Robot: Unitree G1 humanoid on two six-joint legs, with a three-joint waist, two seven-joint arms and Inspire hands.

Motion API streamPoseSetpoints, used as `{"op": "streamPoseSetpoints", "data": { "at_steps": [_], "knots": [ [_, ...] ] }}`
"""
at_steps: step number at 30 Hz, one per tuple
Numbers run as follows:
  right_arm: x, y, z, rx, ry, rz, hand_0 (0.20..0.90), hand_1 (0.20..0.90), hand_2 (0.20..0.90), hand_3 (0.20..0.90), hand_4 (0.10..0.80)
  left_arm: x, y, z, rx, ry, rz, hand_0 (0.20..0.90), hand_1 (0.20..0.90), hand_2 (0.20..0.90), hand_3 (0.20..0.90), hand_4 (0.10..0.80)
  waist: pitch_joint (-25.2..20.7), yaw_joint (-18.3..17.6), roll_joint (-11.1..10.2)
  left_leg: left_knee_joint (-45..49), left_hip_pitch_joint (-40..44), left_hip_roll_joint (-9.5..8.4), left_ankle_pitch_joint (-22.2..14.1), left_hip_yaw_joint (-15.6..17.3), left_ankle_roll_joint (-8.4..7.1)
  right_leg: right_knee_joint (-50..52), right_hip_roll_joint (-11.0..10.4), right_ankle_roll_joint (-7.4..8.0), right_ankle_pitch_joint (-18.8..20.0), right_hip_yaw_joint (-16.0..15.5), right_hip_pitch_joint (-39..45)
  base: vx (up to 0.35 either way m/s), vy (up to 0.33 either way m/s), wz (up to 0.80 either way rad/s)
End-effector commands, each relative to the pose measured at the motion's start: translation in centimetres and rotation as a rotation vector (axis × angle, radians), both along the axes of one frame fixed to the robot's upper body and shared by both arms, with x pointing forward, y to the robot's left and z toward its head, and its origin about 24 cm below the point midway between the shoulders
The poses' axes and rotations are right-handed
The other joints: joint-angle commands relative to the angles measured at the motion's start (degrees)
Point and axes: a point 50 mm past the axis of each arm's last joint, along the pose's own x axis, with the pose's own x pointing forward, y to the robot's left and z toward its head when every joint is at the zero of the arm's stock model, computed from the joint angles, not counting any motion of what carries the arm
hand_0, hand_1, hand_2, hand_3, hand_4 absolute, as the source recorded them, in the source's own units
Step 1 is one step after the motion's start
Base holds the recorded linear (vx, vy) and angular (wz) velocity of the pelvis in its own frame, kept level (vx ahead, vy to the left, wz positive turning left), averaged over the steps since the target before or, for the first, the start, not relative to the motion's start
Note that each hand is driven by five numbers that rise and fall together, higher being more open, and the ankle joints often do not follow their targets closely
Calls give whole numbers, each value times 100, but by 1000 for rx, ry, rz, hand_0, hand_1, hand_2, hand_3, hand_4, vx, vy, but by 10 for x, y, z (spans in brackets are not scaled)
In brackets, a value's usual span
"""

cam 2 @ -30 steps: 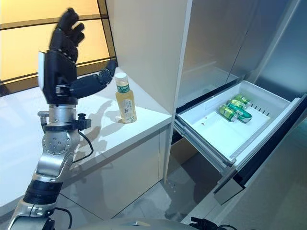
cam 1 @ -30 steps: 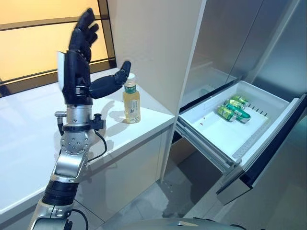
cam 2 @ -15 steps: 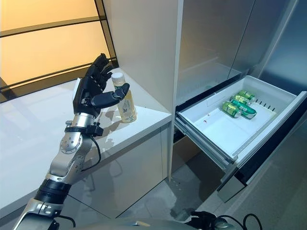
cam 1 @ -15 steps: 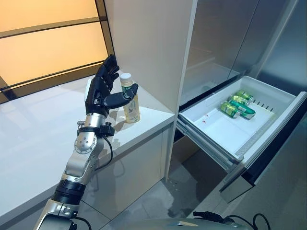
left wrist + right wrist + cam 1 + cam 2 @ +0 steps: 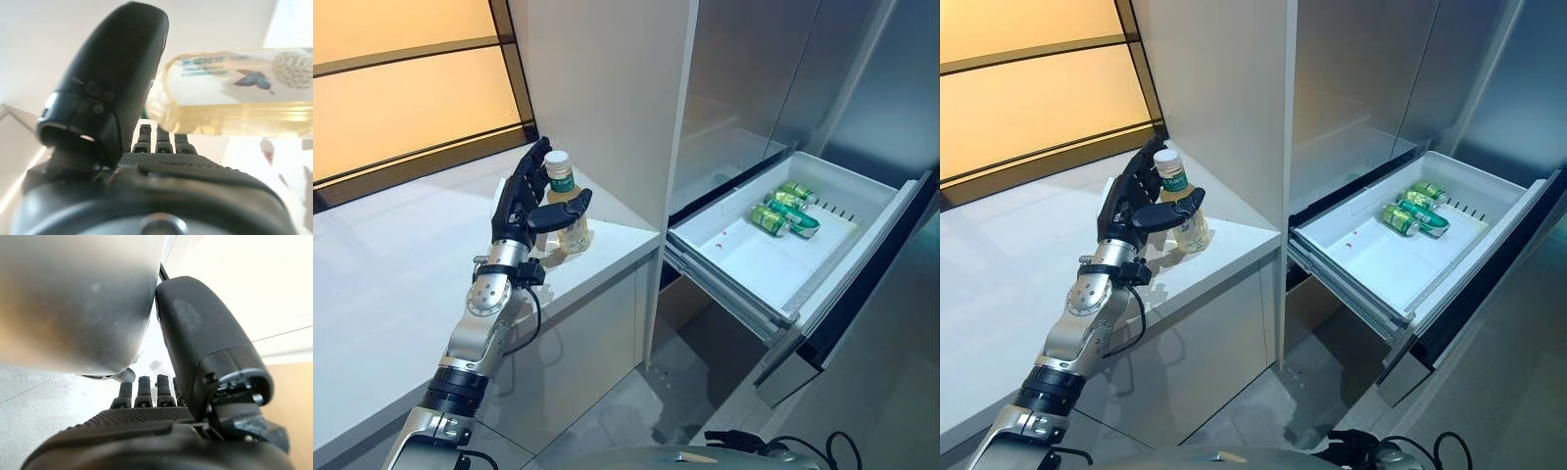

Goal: Put drinks into fridge and close the fridge

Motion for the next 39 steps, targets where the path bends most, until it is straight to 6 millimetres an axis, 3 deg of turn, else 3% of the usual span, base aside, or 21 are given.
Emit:
{"op": "streamPoseSetpoints", "data": {
  "at_steps": [1, 13, 26, 27, 28, 29, 30, 39],
  "knots": [
    [-8, 6, -2, 0, 51, 99, 900, 900, 900, 900, 800, 15, 6, 54, 6, -238, 29, 900, 900, 900, 900, 800, -89, -75, -107, 34, -133, -207, -244, 532, 244, 365, 41, 132, -515, 344, 255, 23, 7, -11],
    [-8, 4, -2, -3, 64, 110, 900, 900, 900, 900, 800, 24, 16, 45, 56, -190, 102, 900, 900, 900, 900, 800, -99, -216, -94, 34, -70, -224, -274, 621, 280, 415, 60, 141, -534, 474, 241, 13, 6, -6],
    [-10, 7, -2, 5, 63, 109, 900, 900, 900, 900, 800, 21, 23, 49, -15, -248, 168, 900, 900, 900, 900, 800, -113, -235, -99, 34, -50, -252, -295, 613, 301, 430, 59, 143, -551, 495, 244, 9, 3, -3],
    [-10, 7, -2, 8, 60, 105, 900, 900, 900, 900, 800, 20, 23, 52, -55, -269, 173, 794, 794, 794, 776, 676, -115, -235, -102, 34, -50, -254, -296, 612, 303, 433, 58, 142, -557, 495, 245, 0, 0, 0],
    [-10, 7, -2, 9, 59, 105, 900, 900, 900, 900, 800, 19, 23, 52, -74, -275, 172, 568, 568, 568, 513, 413, -114, -235, -103, 34, -50, -255, -295, 609, 304, 437, 59, 140, -557, 496, 243, 0, 0, 0],
    [-10, 8, -2, 9, 58, 105, 900, 900, 900, 900, 800, 19, 23, 52, -83, -278, 171, 540, 540, 540, 480, 380, -114, -235, -103, 34, -50, -256, -295, 607, 305, 439, 60, 139, -557, 497, 242, 0, 0, 0],
    [-10, 9, -2, 14, 54, 103, 900, 900, 900, 900, 800, 18, 22, 53, -110, -289, 168, 300, 300, 300, 200, 100, -115, -236, -103, 34, -49, -257, -295, 602, 305, 444, 61, 134, -557, 499, 238, 0, 0, 0],
    [9, 18, 2, 48, -71, 88, 900, 900, 900, 900, 800, 8, 16, 65, -225, -405, 161, 300, 300, 300, 200, 100, -131, -214, -111, 34, -65, -282, -299, 545, 308, 435, 60, 119, -557, 491, 236, 0, 0, 0]
  ]
}}
